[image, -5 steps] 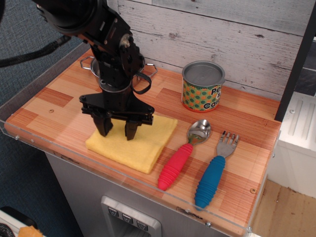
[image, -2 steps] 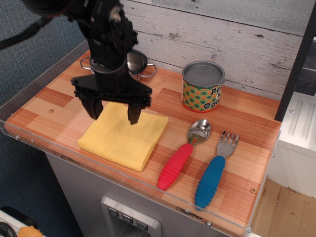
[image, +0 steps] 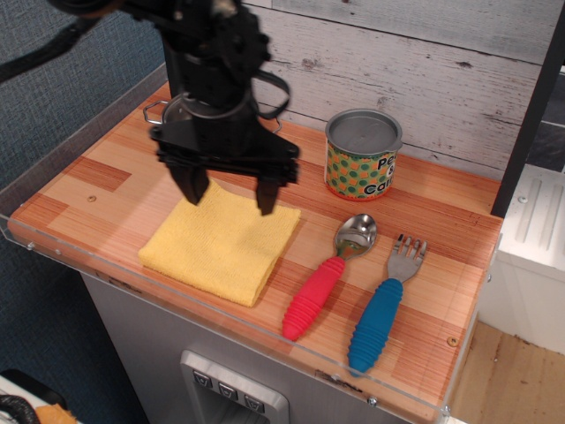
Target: PICK UP THE YELLOW TOWEL AND PUT NEAR THE SPOON
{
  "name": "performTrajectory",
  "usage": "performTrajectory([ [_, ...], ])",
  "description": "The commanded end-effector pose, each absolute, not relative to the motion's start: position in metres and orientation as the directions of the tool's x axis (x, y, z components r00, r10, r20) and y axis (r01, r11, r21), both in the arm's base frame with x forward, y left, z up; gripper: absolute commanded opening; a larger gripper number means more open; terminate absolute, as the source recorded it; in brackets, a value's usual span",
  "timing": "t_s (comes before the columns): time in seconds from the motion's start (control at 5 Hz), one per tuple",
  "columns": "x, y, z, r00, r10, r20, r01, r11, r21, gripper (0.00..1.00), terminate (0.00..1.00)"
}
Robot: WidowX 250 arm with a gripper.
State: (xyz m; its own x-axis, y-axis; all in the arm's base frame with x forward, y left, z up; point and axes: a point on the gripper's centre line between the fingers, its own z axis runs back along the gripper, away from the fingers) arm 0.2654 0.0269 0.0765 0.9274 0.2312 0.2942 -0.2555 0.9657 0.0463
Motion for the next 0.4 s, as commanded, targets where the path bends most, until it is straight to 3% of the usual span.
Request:
performTrajectory([
  [0.0,0.274,-0.014,0.110,0.927,0.118,0.355,-0.131,0.991,0.012,1.00,0.00],
  [0.2,0.280,-0.034,0.121,0.925,0.068,0.374,-0.070,0.997,-0.008,1.00,0.00],
])
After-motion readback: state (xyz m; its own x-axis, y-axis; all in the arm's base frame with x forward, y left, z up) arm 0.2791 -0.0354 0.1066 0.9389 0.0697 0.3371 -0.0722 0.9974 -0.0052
